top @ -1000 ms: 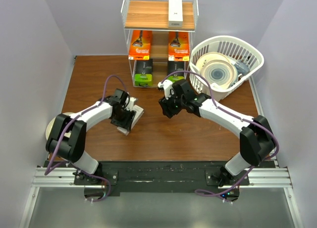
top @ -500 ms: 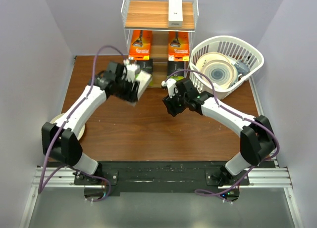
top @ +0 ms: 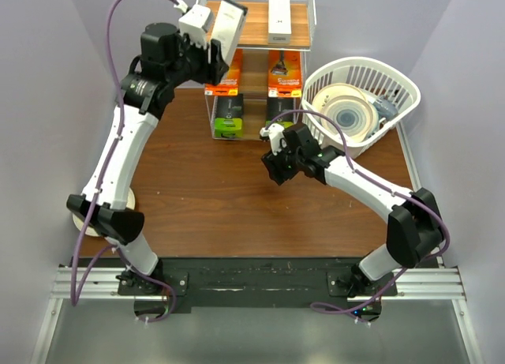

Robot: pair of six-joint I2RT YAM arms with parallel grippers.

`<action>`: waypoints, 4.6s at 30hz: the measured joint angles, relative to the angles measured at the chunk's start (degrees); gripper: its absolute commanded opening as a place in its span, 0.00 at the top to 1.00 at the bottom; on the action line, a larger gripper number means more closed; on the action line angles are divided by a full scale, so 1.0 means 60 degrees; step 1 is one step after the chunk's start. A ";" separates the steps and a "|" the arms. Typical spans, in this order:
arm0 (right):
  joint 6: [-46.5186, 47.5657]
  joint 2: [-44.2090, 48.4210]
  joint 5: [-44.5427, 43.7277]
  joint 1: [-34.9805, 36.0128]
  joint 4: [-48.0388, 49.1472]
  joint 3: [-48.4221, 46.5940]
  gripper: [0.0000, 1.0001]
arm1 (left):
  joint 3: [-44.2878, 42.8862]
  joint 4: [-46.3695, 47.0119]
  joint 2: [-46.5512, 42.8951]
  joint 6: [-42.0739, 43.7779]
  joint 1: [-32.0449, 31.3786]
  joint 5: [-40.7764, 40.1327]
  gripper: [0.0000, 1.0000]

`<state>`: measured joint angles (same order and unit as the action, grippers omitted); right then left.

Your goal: Place and organize the shaving razors onto the shelf

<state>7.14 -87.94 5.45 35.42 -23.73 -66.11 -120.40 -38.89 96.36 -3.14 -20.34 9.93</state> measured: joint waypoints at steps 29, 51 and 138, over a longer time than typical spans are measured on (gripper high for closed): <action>-0.0186 0.0510 0.0018 -0.0627 0.0102 0.1064 0.40 | -0.2787 0.2703 0.2958 -0.1064 -0.0204 -0.1967 0.52; -0.0630 0.0911 0.0280 -0.1104 0.0153 0.1417 0.39 | -0.2845 0.3056 0.3067 -0.0841 -0.0550 -0.2481 0.28; -0.1271 0.0922 0.0550 -0.1523 0.0390 0.1851 0.38 | -0.1829 0.3577 0.1552 0.0168 -0.0769 -0.4645 0.16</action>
<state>-0.49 -82.41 8.75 26.28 -21.39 -55.00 -131.37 -17.43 105.67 -2.13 -24.95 -17.93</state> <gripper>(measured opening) 0.615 0.801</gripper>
